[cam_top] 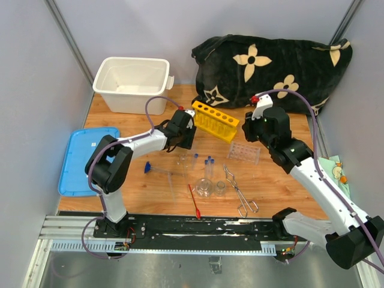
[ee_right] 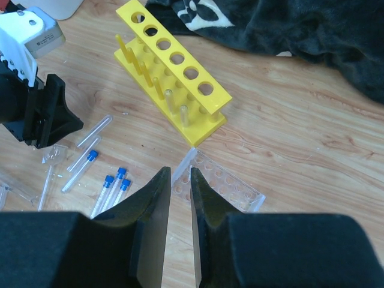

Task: Organize the chemistry lab equipment
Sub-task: Pick up the test tube at the center of the board.

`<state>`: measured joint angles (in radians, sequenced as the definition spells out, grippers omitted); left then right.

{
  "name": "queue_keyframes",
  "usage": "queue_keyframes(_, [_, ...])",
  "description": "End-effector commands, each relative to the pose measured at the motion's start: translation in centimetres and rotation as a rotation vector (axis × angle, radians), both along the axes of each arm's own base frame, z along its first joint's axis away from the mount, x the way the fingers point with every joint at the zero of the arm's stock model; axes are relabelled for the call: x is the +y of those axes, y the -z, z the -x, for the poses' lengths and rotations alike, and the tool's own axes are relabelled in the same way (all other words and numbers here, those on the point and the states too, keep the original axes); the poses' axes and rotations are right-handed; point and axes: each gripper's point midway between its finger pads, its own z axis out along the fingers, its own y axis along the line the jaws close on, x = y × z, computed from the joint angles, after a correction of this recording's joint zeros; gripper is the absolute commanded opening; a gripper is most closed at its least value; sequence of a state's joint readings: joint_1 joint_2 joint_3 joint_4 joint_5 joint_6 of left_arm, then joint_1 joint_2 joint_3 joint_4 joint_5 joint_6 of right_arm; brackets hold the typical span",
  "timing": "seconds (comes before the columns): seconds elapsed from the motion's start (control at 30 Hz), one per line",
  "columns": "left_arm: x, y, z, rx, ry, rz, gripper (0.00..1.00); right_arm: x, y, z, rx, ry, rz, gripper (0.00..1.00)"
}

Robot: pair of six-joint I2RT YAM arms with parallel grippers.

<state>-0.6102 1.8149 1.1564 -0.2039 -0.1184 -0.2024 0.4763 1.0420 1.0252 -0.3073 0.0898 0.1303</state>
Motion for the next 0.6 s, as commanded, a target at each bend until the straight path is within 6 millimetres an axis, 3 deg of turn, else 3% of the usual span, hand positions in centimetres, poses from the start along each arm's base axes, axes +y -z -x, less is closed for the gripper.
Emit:
queue_keyframes(0.0, [-0.7,0.4,-0.1,0.004,0.022,0.020,0.53,0.5,0.5,-0.3,-0.003,-0.008,0.002,0.20])
queue_keyframes(0.57, [-0.9,2.9,1.5,0.085,0.019,0.047,0.51,0.6,1.0,-0.5,0.005,-0.005,0.001,0.21])
